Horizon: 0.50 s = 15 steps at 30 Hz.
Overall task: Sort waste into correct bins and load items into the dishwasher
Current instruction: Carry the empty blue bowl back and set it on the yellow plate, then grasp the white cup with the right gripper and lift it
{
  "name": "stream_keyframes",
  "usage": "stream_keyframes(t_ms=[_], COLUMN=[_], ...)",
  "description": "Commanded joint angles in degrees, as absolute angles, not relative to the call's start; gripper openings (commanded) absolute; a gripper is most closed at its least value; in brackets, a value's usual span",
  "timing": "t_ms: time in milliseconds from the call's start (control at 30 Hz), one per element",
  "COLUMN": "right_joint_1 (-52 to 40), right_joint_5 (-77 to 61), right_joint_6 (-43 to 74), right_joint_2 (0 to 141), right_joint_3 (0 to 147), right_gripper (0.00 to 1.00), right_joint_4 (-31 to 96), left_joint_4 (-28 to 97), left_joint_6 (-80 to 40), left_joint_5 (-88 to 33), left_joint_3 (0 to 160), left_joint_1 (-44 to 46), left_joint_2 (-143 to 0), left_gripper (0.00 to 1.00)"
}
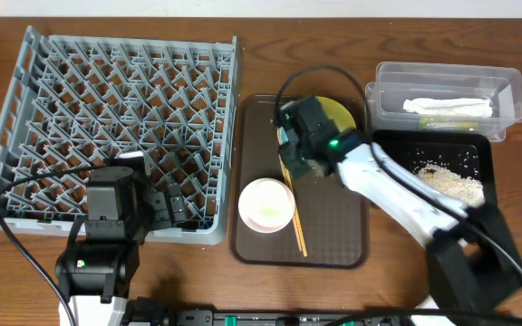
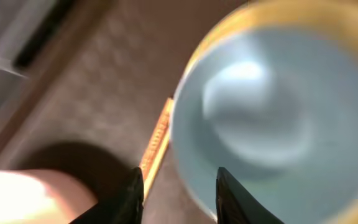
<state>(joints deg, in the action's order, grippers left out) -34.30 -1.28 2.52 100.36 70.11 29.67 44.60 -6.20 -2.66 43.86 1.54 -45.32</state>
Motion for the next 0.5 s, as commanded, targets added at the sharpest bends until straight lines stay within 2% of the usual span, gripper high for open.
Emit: stream_keyframes(t_ms=[0, 233, 467], right_joint_1=[-35.0, -37.5, -40.1], right_joint_5=[-7.6, -11.0, -10.9], right_joint_6=[3.0, 5.8, 7.0], right_joint_2=[93.9, 93.7, 97.6], right_joint_3=[73.3, 71.9, 68.7], right_gripper=[0.38, 0.39, 0.36], right_joint_4=[31.4, 41.6, 43.1], left_joint_4=[44.6, 44.6, 44.6], left_joint_6=[-6.7, -6.7, -6.7], left_joint_5=[-2.8, -2.8, -2.8], left_joint_3=[45.1, 45.1, 45.1], left_joint_1=[1.4, 1.3, 1.3], left_joint_2=[-45.2, -45.2, -45.2], left_gripper=[0.99, 0.99, 0.99])
